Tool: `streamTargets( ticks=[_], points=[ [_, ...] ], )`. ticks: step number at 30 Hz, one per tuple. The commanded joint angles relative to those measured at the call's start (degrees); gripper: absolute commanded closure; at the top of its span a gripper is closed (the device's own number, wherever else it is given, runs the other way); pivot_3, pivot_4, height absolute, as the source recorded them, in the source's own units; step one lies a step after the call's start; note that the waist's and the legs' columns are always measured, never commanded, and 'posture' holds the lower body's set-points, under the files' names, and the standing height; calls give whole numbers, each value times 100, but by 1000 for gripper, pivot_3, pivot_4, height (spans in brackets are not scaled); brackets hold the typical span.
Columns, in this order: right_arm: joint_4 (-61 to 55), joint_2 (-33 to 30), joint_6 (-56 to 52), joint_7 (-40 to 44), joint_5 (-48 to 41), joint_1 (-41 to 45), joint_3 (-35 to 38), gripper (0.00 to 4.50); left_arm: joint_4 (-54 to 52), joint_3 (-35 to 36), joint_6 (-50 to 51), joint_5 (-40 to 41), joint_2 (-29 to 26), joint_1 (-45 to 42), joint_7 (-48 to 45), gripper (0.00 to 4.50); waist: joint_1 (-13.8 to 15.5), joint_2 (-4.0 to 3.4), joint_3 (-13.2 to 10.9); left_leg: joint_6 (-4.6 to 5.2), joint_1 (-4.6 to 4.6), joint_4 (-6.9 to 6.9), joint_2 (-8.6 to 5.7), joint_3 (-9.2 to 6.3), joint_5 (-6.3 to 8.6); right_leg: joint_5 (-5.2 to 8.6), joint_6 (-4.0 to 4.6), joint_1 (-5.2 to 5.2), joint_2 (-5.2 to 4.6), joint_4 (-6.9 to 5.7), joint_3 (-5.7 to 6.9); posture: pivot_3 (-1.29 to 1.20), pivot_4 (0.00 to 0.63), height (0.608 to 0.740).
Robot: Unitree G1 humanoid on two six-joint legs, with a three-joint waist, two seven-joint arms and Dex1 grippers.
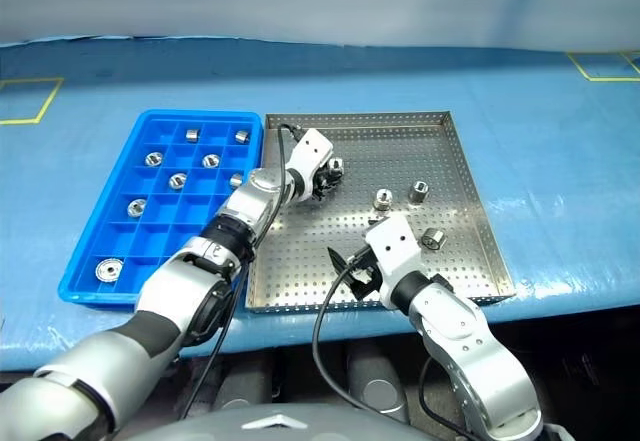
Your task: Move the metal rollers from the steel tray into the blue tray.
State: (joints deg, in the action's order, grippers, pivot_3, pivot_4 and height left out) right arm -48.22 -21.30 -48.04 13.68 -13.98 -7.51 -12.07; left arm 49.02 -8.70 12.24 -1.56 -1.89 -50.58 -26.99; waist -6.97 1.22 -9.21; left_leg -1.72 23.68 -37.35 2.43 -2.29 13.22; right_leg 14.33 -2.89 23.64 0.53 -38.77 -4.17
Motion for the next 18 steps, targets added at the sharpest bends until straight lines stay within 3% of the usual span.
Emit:
streamTargets(
  ticks=[1, 9, 18],
  points=[
    [-134, 36, 97, 46, -37, 70, -73, 0, -1712, 442, 137, 452, -119, 363, 9, 2784, 1, -1, 0, -1, 0, 1, 1, 1, 0, 0, 1, 2, 0, -2, -1, -118, 150, 740],
    [295, 94, 142, 414, -145, 638, -437, 0, -5677, 1187, 1819, 1040, -726, 2230, 539, 2784, 130, -4, 2, -4, -19, 3, 7, 5, -3, 0, 1, -10, 2, -11, -6, 20, 150, 740],
    [1081, 344, 369, 940, -186, 1596, -923, 0, -8043, 1901, 3371, 1135, -1159, 3790, 1248, 2784, 656, 0, 1, -7, -14, -7, 3, -9, -5, -1, 3, -13, -3, -12, 12, 163, 150, 740]
  ],
)
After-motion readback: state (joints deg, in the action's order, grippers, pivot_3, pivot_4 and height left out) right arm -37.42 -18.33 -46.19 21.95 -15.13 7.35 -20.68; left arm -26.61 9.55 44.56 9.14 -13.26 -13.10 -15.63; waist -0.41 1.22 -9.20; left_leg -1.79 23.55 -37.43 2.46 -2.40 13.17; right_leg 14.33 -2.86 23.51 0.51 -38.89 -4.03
